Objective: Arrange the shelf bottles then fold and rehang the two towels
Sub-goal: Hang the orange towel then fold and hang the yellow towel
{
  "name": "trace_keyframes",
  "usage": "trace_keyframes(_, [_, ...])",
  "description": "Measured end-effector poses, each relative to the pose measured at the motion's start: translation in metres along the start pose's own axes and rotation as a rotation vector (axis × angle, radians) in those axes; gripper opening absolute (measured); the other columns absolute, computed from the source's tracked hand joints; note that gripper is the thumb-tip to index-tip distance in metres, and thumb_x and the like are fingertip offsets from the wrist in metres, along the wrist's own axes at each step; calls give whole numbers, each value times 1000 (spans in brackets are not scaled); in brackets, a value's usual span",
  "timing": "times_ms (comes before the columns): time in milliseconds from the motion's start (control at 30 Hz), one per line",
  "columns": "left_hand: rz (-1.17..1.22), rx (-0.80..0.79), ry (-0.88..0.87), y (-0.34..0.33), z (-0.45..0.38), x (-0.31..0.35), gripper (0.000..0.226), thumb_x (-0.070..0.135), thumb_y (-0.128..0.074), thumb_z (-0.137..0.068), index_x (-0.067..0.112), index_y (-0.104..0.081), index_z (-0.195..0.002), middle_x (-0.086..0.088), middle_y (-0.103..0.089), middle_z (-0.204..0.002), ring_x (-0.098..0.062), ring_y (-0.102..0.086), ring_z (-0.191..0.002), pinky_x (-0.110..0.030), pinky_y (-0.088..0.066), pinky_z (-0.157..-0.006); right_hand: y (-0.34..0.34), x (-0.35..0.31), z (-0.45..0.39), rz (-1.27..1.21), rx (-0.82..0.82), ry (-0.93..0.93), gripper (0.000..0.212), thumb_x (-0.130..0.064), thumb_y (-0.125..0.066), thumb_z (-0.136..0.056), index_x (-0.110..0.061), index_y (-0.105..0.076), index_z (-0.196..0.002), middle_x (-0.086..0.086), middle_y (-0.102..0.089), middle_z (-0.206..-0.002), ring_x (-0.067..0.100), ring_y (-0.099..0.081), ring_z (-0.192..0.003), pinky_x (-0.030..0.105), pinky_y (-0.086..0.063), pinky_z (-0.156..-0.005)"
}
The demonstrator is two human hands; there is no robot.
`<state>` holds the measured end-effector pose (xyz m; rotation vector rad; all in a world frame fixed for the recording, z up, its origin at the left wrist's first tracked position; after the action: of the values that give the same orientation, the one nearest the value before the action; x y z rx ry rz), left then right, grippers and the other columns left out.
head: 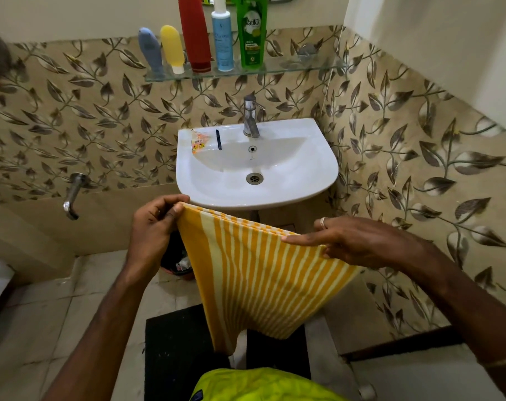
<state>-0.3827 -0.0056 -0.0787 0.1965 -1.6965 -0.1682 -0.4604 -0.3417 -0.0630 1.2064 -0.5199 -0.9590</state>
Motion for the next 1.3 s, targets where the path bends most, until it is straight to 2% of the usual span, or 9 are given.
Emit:
trace_keyframes(133, [30,-33,4,-5,-1,2,29,11,-54,-100,21,-66,-124,15,-65,-121,-9,-60,-118,-31,-54,-93,1,-7,-1,-27,-145,-32,89,-18,-49,-104,-78,9,-136,-8,-38,-108,5,-43,-83,27,-50,-78])
trace_keyframes(267, [9,-69,-25,-7,3,3,21,11,-55,-99,18,-71,-111,5,-70,-110,-14,-66,-107,-28,-60,-83,-5,1,-7,-37,-206,-109,93,-14,-49,-102,-71,12,-143,-8,-37,-107,4,-43,-83,36,-54,-87])
trace_keyframes(500, [29,-119,-79,-23,24,2,17,6,-60,-95,13,-72,-105,5,-75,-101,-12,-71,-97,-32,-61,-81,0,10,-11,-258,-219,-296,98,-12,-53,-98,-71,13,-141,6,-47,-144,18,-63,-98,41,-59,-86])
trace_keyframes(600, [13,-126,-111,-33,34,-1,19,6,-65,-92,12,-74,-107,3,-76,-102,-18,-72,-99,-41,-59,-84,0,16,-14,-430,-176,-361,84,-35,-57,-101,-57,6,-151,4,-35,-161,21,-59,-120,38,-52,-100])
trace_keyframes(733, [50,-104,-133,-57,49,2,22,3,-69,-88,15,-76,-105,8,-78,-100,-11,-73,-95,-27,-59,-78,-4,14,-19,-746,-6,-442,91,-71,-52,-83,-46,-4,-157,-6,-20,-167,21,-36,-147,42,-37,-115])
trace_keyframes(833, [56,-86,-149,-72,56,1,22,3,-70,-87,13,-77,-106,10,-78,-99,-7,-72,-93,-18,-56,-72,-7,12,-25,-912,96,-483,97,-81,-45,-75,-46,-8,-157,-8,-17,-167,26,-39,-146,48,-47,-108])
trace_keyframes(1000, [100,-98,-130,-95,67,-3,28,1,-73,-84,19,-76,-105,11,-77,-102,-5,-72,-97,-23,-59,-83,-11,6,-37,-1171,199,-604,89,-82,-40,-81,-48,-8,-157,5,-34,-162,40,-65,-114,48,-64,-61])
trace_keyframes(1167, [90,-123,-150,-121,76,-7,28,2,-75,-84,14,-77,-109,6,-78,-105,-10,-73,-99,-38,-60,-87,-12,-2,-52,-1469,272,-559,106,-86,-47,-71,-46,0,-157,10,-32,-163,45,-56,-124,53,-63,-65])
trace_keyframes(1300, [69,-137,-195,-133,76,-6,28,7,-75,-85,13,-76,-112,2,-77,-109,-9,-73,-101,-42,-61,-85,-4,-7,-58,-1587,337,-539,97,-80,-44,-80,-43,0,-158,14,-32,-162,41,-66,-114,57,-62,-76])
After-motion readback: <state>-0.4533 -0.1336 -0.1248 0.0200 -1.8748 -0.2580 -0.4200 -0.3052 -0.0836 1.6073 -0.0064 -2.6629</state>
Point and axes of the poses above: each hand's wrist, its own z-axis away from the middle knuckle, its own y-axis out of the back of the hand, x = y × z, the point moved 4 cm from there along -z, towards the middle knuckle
